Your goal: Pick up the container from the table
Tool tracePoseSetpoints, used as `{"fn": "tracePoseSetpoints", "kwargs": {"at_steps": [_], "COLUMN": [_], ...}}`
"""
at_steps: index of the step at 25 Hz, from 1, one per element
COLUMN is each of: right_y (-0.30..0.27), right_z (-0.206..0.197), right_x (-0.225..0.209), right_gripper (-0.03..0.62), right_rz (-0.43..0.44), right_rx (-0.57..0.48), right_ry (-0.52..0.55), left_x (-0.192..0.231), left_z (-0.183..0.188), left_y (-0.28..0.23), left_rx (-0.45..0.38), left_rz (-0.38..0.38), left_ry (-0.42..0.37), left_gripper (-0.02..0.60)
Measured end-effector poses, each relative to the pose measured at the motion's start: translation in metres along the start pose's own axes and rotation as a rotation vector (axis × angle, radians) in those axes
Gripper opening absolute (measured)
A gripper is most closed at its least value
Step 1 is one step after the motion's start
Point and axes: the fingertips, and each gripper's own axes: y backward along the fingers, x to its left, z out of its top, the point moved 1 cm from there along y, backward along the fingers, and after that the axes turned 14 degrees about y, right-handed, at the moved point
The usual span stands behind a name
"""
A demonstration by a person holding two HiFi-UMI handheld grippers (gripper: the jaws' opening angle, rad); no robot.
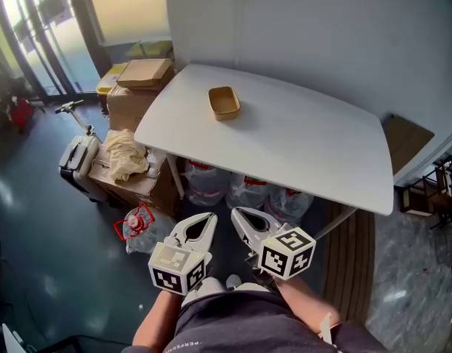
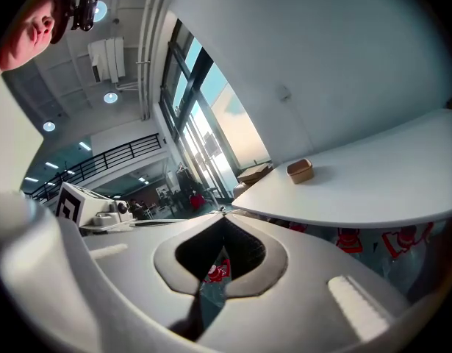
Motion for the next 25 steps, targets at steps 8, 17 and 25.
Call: {"fn": "tracePoseSetpoints", "kwargs": {"at_steps": [8, 17, 25], "right_y": [-0.015, -0.057, -0.126], "right_z": [0.006, 0.018, 0.044], "right_x": [-0.031, -0.071, -0.108], "right_gripper": [0.002, 0.002, 0.002], "right_rz": [-0.002, -0.068, -0.114], "right_rx": [0.01, 0.02, 0.02], "right_ry": [-0.021, -0.039, -0.049], "left_x": [0.007, 0.044, 0.099], "left_z": [0.01, 0.038, 0.08], "left_y": [-0.03, -0.078, -0.118], "left_rx": [0.061, 0.085, 0.116], "left_rz": [-0.004, -0.061, -0.091], "left_ry": [-0.004, -0.026, -0.034], "left_gripper": [-0.003, -0.003, 0.005]}}
